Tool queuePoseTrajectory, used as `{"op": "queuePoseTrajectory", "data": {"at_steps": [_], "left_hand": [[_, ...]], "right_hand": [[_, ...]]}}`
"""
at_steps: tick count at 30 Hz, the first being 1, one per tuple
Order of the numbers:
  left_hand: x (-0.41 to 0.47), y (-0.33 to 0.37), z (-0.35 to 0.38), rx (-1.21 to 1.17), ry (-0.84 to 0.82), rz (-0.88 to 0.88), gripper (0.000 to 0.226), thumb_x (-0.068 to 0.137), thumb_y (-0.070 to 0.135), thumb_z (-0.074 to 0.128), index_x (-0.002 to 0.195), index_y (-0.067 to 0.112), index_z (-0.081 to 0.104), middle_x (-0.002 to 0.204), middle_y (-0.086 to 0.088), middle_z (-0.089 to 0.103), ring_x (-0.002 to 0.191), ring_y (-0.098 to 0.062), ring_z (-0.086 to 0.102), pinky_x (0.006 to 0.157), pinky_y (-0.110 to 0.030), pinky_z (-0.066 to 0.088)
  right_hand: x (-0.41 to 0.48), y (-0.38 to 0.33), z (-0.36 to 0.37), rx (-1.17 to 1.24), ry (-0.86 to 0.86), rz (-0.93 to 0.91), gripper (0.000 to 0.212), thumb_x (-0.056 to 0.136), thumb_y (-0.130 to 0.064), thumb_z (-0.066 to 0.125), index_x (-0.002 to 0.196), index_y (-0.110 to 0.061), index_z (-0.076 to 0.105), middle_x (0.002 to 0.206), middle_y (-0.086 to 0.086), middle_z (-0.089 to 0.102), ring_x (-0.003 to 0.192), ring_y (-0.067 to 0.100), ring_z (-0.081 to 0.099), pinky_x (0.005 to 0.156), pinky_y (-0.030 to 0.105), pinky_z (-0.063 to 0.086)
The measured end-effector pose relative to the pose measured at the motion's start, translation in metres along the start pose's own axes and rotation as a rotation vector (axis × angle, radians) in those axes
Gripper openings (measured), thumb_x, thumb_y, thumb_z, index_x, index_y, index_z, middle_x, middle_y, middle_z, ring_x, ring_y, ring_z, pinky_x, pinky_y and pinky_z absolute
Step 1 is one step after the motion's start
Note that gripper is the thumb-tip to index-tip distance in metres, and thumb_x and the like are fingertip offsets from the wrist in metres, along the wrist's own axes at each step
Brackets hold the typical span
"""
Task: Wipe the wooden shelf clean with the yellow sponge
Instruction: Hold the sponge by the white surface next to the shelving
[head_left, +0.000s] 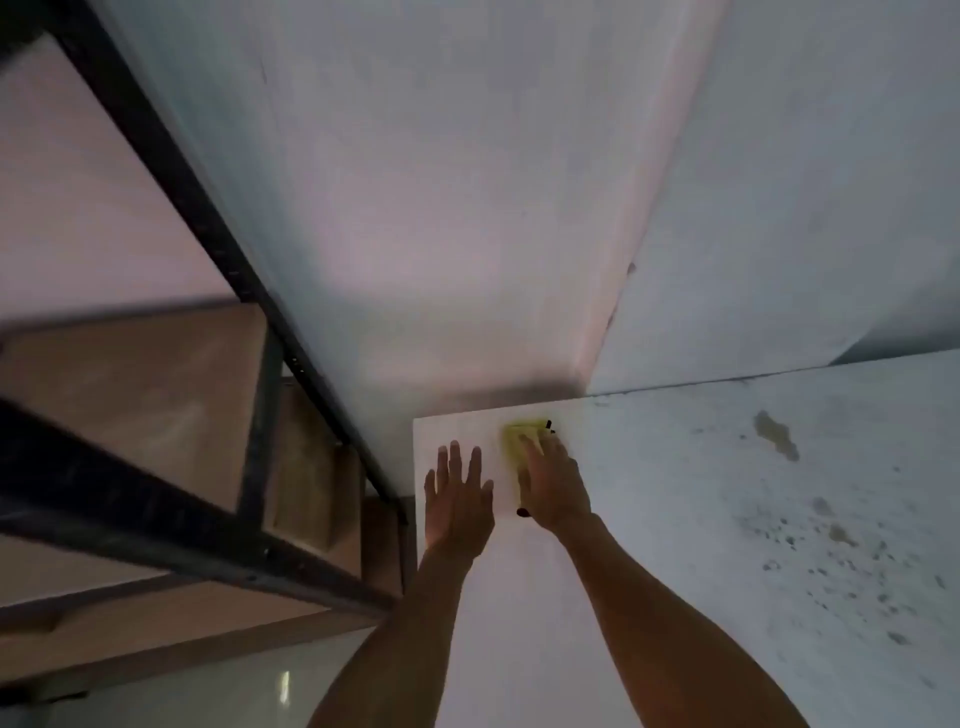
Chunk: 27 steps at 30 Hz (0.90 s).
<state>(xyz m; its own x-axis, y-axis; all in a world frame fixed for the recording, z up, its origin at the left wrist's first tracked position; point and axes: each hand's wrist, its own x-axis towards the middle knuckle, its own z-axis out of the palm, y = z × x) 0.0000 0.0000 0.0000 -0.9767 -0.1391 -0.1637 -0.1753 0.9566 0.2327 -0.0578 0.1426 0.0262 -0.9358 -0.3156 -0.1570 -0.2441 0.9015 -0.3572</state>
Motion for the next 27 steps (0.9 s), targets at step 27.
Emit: {"op": "queuePoseTrajectory", "data": {"at_steps": [27], "left_hand": [[-0.03,-0.015,-0.014,-0.09,-0.228,-0.086,0.063,0.104,0.054,0.011,0.16,0.026,0.002,0.167,-0.006,-0.014,0.153,-0.023,-0.015,0.126,-0.046,-0.002]], "right_hand": [[0.014,-0.016,-0.012,-0.049,-0.017,0.126,0.064,0.094,-0.006,0.047,0.15,-0.028,0.024,0.155,0.011,0.027,0.141,0.031,0.031,0.103,0.045,0.043]]}}
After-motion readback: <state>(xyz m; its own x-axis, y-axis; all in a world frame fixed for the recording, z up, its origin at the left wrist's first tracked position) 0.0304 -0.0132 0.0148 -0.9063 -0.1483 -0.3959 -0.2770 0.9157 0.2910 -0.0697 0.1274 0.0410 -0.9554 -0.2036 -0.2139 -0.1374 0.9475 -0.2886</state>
